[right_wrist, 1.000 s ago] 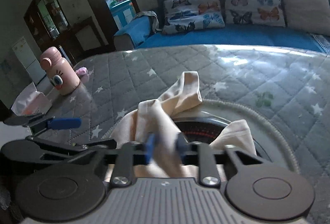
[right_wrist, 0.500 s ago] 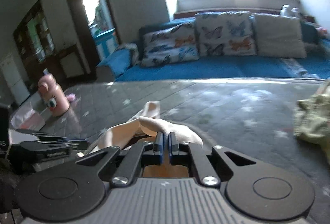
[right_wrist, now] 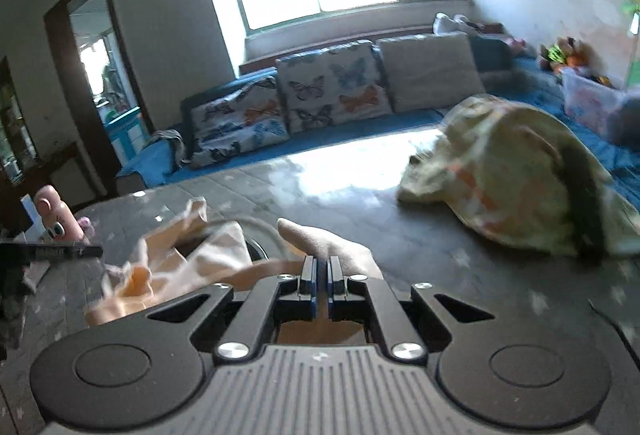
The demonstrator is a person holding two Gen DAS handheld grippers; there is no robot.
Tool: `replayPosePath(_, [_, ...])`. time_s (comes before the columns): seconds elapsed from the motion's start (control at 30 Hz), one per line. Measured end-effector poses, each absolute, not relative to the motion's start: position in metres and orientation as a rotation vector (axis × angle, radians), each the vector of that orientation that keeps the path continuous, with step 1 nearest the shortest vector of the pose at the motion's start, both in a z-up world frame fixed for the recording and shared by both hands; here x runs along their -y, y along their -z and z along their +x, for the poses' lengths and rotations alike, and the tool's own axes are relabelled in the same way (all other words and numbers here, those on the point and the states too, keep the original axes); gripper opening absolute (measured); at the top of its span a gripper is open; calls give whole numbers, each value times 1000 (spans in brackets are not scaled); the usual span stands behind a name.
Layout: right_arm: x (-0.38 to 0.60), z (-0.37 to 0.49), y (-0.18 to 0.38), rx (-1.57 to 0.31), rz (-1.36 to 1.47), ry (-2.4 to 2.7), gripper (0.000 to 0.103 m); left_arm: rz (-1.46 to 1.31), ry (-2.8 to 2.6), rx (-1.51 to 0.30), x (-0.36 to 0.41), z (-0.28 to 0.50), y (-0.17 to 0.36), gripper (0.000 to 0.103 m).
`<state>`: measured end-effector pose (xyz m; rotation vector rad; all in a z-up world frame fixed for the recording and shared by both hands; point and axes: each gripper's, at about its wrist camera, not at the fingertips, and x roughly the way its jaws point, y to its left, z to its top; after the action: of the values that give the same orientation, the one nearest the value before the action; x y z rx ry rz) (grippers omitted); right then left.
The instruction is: Fold clothes
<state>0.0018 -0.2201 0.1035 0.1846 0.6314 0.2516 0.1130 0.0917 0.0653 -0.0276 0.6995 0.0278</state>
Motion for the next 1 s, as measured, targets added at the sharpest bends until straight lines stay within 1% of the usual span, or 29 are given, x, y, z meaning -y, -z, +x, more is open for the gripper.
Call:
replayPosePath(0.1, [233,-3,-86,-707,186,-221,5,12,-4,-704,-84,111,-60,65])
replayPosePath(0.13, [238,-5,-80,-733,186,-211,6,28,5,-706,-81,109,-58,69])
replayPosePath(0.17, [240,-6,-77,-742,182,-200,9,41,9,-708,-80,108,-57,71])
replayPosePath(0.23, [244,-9,-74,-752,173,-179,10,50,5,-715,-82,103,-53,71])
replayPosePath(0.3, [243,-13,-77,-741,173,-184,13,59,0,-722,-84,98,-49,72])
replayPosePath(0.33, [240,-14,-81,-732,161,-200,16,64,-2,-726,-85,96,-47,74])
replayPosePath(0.37, [237,-15,-84,-724,147,-219,25,65,-5,-729,-86,93,-46,76])
replayPosePath(0.4, [227,-15,-88,-719,122,-254,29,60,-11,-733,-89,91,-44,76])
replayPosePath(0.43, [217,-15,-93,-714,95,-292,36,55,-16,-736,-91,89,-43,76])
replayPosePath(0.5, [196,-15,-101,-703,41,-368,36,47,-26,-742,-95,86,-41,77])
replayPosePath(0.53, [184,-13,-103,-705,25,-406,38,43,-32,-744,-97,85,-41,79])
replayPosePath(0.57, [173,-10,-105,-708,10,-445,41,40,-37,-746,-100,83,-40,82])
replayPosePath(0.73, [121,6,-116,-760,-74,-552,44,36,-54,-732,-109,72,-45,83])
replayPosePath(0.77, [111,10,-118,-770,-91,-572,50,35,-58,-726,-112,69,-47,84])
replayPosePath(0.83, [90,17,-122,-791,-126,-614,55,32,-67,-717,-117,65,-50,85])
replayPosePath(0.93, [64,25,-129,-824,-180,-673,55,22,-78,-719,-123,65,-49,85])
replayPosePath(1.0, [54,26,-131,-835,-220,-693,58,15,-85,-719,-127,64,-48,85])
